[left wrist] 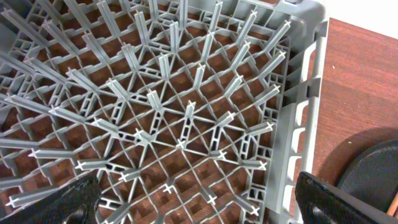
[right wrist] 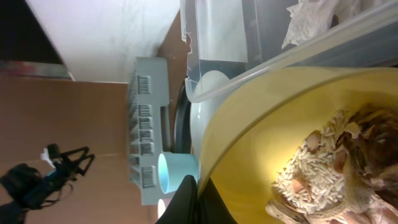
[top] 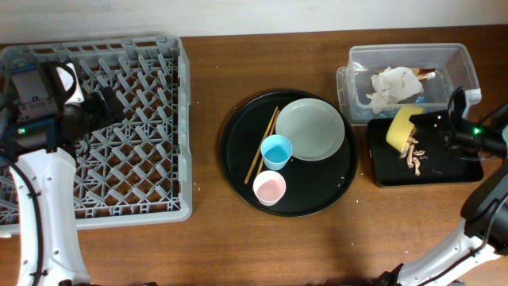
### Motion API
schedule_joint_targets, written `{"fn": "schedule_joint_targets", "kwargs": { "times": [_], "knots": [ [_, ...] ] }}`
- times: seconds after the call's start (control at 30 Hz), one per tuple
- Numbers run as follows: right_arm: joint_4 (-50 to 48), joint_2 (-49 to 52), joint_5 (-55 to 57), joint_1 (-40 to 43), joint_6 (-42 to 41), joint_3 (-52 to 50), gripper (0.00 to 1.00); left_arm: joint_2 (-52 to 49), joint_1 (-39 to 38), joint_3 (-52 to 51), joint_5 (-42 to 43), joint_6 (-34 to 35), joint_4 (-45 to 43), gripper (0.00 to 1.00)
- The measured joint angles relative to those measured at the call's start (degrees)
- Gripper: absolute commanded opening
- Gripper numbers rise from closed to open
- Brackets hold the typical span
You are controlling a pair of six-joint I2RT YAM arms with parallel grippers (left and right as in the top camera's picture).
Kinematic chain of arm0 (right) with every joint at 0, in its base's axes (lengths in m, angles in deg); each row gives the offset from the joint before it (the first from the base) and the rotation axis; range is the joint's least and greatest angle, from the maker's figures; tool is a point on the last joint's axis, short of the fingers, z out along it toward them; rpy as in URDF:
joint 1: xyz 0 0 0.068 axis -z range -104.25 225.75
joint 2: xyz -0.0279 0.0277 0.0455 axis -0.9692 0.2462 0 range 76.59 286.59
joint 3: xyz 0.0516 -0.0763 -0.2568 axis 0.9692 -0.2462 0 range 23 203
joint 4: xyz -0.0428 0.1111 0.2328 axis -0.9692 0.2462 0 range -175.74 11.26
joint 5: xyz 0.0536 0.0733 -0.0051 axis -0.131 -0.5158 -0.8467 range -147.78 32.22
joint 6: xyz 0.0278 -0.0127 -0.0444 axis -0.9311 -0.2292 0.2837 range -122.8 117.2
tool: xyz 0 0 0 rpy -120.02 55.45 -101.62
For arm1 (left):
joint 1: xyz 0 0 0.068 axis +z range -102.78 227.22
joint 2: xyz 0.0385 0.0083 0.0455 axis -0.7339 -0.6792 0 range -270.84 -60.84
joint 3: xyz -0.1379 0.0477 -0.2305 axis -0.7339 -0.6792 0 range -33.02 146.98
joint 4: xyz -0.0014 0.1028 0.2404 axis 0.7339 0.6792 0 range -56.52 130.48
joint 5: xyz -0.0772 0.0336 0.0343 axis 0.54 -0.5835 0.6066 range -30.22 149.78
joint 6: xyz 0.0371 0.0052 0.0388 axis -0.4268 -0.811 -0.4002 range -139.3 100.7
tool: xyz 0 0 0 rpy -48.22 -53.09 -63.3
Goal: Sort waste into correct bins and load items into the dishwasher rack
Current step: 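Tip the yellow bowl with the right gripper to dump scraps onto the black tray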
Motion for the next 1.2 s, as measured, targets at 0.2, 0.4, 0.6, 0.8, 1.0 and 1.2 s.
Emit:
{"fn": "schedule_joint_targets", "kwargs": {
  "times": [0.2,0.4,0.6,0.8,1.0,1.2],
  "knots": [
    [2.84,0.46,-6.38,5.51,-2.14,-0.11,0.04,0.00,0.00,0.00,0.00,0.00,0.00,0.99],
    [7.50,0.46,-12.07,11.23,-4.07,-0.11,0.04,0.00,0.00,0.00,0.00,0.00,0.00,0.99],
    [8.72,0.46,-17.49,11.23,-6.78,-0.11,0.04,0.00,0.00,0.00,0.00,0.00,0.00,0.99],
    [8.11,0.46,-18.29,11.23,-8.35,-0.17,0.04,0.00,0.00,0.00,0.00,0.00,0.00,0.99],
    [6.43,0.46,-18.36,11.23,-10.78,-0.20,0.04,0.00,0.00,0.00,0.00,0.00,-0.02,0.99],
    [11.21,0.44,-16.83,11.17,-7.61,-0.20,0.04,0.00,0.00,0.00,0.00,0.00,0.00,0.99]
  ]
}}
